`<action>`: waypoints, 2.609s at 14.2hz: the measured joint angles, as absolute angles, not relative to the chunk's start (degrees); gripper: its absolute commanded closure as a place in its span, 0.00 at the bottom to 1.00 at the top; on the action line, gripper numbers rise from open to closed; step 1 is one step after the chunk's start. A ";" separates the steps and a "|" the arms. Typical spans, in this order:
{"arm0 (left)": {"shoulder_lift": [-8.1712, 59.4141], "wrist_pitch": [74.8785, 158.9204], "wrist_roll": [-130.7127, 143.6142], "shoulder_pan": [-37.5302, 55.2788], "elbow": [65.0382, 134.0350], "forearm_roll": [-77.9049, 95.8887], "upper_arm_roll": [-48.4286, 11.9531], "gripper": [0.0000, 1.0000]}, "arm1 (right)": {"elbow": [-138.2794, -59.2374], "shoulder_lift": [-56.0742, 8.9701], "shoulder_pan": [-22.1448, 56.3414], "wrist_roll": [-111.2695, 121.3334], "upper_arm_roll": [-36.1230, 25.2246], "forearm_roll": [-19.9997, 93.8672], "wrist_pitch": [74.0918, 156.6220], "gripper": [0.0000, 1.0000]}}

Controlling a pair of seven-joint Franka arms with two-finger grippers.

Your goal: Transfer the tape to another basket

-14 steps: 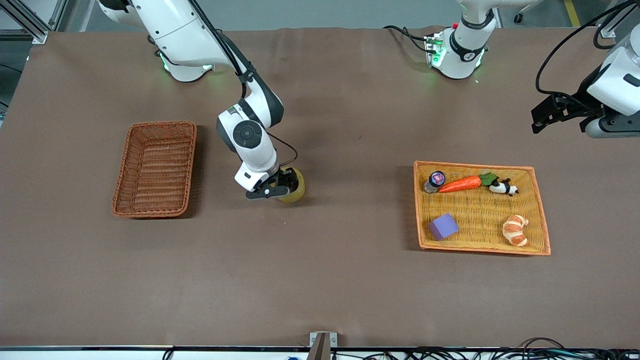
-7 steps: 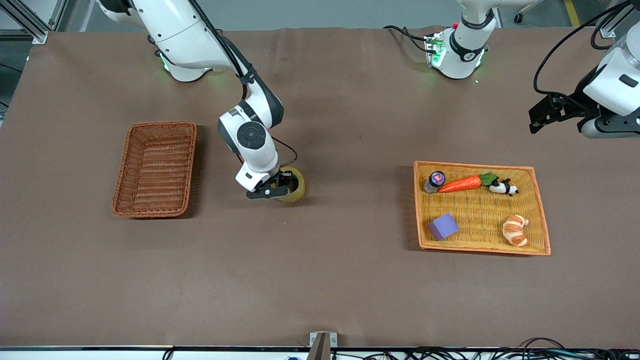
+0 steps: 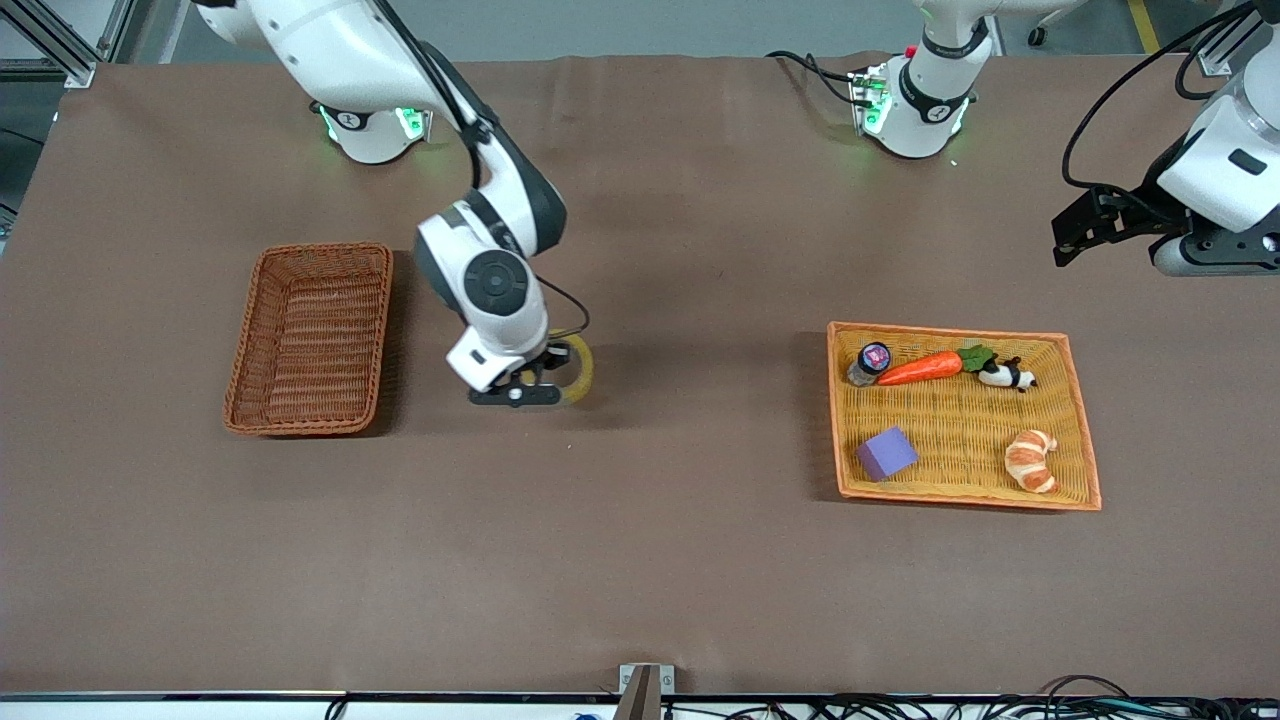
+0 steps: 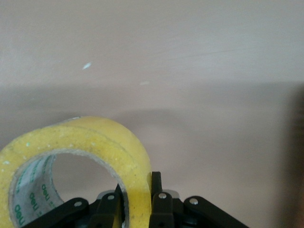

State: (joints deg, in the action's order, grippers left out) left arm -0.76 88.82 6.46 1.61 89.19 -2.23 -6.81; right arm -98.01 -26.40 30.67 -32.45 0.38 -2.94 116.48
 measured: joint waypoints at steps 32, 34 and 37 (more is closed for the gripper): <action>-0.71 88.34 6.60 1.22 89.07 -1.13 -6.81 0.00 | -141.22 -6.34 5.95 14.18 -12.54 -3.94 145.43 0.00; -0.69 88.34 6.60 1.23 89.07 -1.13 -6.81 0.00 | -132.28 -3.46 6.08 10.30 -10.84 -3.93 130.51 0.00; -0.62 88.34 6.58 1.26 89.07 -1.13 -6.82 0.00 | -117.09 -0.44 6.27 5.13 -9.30 -3.90 112.50 0.00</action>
State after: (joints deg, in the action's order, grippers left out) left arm -0.62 88.34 6.58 1.26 89.07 -1.13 -6.82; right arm -117.09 -0.44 6.27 5.13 -9.30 -3.90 112.50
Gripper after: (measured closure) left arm 0.000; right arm 0.000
